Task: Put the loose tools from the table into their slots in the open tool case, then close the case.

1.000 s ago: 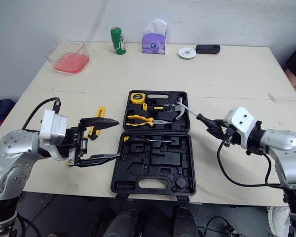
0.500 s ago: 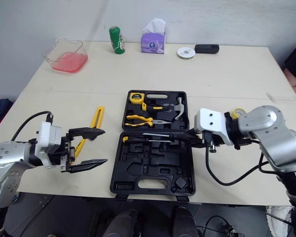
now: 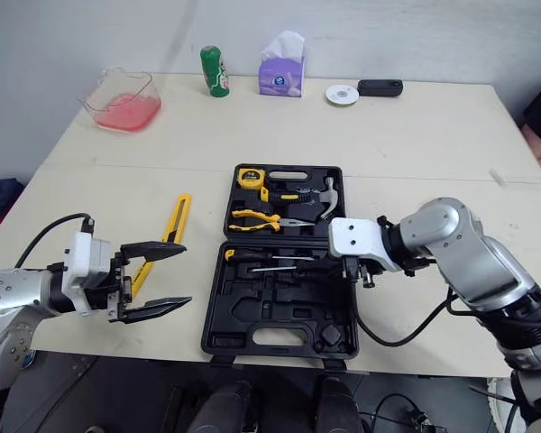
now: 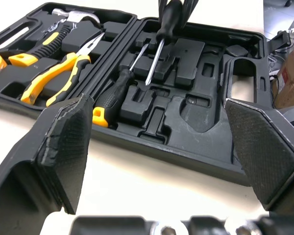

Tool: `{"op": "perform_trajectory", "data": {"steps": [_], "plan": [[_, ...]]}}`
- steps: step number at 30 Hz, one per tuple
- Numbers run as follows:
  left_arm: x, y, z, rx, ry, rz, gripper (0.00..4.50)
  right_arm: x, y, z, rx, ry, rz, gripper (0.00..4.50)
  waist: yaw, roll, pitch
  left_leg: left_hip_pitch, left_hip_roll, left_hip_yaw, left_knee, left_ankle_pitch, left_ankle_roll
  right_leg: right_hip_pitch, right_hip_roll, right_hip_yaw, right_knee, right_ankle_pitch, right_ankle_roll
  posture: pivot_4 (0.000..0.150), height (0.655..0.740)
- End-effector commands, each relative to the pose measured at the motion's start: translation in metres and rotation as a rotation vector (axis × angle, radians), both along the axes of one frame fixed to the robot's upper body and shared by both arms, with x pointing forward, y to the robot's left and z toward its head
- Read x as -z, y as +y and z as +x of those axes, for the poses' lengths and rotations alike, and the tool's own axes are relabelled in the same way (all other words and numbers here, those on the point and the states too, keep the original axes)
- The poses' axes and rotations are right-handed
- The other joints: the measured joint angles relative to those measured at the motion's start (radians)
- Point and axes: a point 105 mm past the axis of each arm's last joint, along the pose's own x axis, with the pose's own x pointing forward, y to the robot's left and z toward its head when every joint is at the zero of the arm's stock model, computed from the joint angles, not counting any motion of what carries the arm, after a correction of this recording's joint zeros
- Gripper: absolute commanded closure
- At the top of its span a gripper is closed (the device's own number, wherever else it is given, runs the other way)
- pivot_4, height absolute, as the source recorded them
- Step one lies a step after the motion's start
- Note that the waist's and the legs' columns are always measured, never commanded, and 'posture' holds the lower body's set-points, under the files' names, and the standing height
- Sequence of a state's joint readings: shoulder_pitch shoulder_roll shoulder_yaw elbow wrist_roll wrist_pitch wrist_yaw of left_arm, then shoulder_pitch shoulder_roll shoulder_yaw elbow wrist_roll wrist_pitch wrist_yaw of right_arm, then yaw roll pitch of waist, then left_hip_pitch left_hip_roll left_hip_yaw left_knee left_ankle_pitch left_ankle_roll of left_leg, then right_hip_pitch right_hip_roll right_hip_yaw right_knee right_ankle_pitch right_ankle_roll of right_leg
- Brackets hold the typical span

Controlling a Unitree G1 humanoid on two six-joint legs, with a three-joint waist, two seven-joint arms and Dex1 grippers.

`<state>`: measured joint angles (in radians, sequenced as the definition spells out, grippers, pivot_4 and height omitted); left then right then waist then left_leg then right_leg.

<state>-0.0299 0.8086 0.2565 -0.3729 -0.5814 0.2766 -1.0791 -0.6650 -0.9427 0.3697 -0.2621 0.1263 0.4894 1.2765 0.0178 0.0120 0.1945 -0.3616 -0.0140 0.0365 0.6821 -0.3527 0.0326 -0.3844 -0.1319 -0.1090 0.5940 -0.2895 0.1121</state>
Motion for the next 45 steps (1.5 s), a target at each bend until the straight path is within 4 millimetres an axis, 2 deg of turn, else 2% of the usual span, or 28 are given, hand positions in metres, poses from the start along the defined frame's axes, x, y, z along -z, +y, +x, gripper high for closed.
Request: {"op": "perform_trajectory", "data": {"steps": [1,5,8,20,30,31,32,36,41,45], "plan": [[-0.006,-0.002,-0.002,0.01,-0.037,0.021,0.0,-0.006,0.006,0.002,-0.014,-0.044,-0.022,3.5,-0.001,0.0,0.0,0.0,0.0,0.0,0.0,0.0,0.0,0.0,0.0,0.0,0.0,0.0,0.0,0.15,0.74],[-0.005,-0.002,-0.002,0.008,-0.037,0.024,0.0,-0.002,0.006,0.004,0.005,-0.044,-0.05,3.5,-0.003,0.0,0.0,-0.001,0.0,0.0,0.0,0.0,0.0,-0.002,0.0,0.0,0.001,0.0,0.0,0.15,0.74],[-0.003,-0.001,-0.003,0.007,-0.034,0.029,0.0,0.0,0.006,0.005,0.025,-0.047,-0.06,3.5,-0.004,0.0,0.0,-0.009,0.0,0.001,0.002,0.0,0.0,-0.009,0.0,0.0,0.003,0.0,0.0,0.15,0.74],[0.0,-0.001,-0.002,0.0,-0.024,0.034,0.0,0.006,0.013,-0.002,0.04,-0.015,-0.056,3.5,-0.011,0.0,0.0,-0.008,-0.001,0.002,0.002,0.001,0.001,-0.009,0.001,-0.002,0.005,0.0,0.0,0.15,0.74],[0.002,0.001,-0.003,-0.011,-0.023,0.035,0.0,0.01,0.014,0.001,0.048,-0.005,-0.049,3.5,-0.019,-0.001,0.0,-0.008,-0.001,0.002,0.002,0.001,0.001,-0.009,0.001,-0.002,0.005,0.0,0.0,0.15,0.74],[0.003,0.001,-0.004,-0.012,-0.022,0.036,0.0,0.01,0.014,0.001,0.049,-0.007,-0.047,2.48,-0.019,-0.001,0.0,-0.008,-0.001,0.002,0.002,0.001,0.001,-0.009,0.001,-0.002,0.005,0.0,0.0,0.15,0.74],[0.003,0.001,-0.004,-0.012,-0.022,0.036,0.0,0.01,0.014,0.002,0.049,-0.009,-0.045,2.15,-0.019,-0.001,0.0,-0.008,-0.001,0.002,0.002,0.001,0.001,-0.009,0.001,-0.002,0.005,0.0,0.0,0.15,0.74],[0.004,0.001,-0.004,-0.013,-0.019,0.037,0.0,-0.002,0.018,0.008,0.038,-0.069,-0.009,0.26,-0.019,-0.002,-0.001,-0.008,-0.001,0.002,0.002,0.001,0.001,-0.009,0.001,-0.002,0.006,0.0,0.0,0.15,0.74],[0.004,0.001,-0.003,-0.011,-0.021,0.038,0.0,-0.013,0.009,0.003,0.025,-0.021,-0.003,0.26,-0.019,-0.001,-0.001,-0.008,-0.001,0.002,0.003,0.001,0.001,-0.009,0.001,-0.002,0.006,0.0,0.0,0.15,0.74],[0.003,0.001,-0.002,-0.011,-0.025,0.035,0.0,-0.022,0.009,0.0,-0.004,0.015,0.113,0.26,-0.019,-0.002,-0.001,-0.008,-0.001,0.002,0.003,0.001,0.001,-0.009,0.001,-0.002,0.006,0.0,0.0,0.15,0.74]]}}
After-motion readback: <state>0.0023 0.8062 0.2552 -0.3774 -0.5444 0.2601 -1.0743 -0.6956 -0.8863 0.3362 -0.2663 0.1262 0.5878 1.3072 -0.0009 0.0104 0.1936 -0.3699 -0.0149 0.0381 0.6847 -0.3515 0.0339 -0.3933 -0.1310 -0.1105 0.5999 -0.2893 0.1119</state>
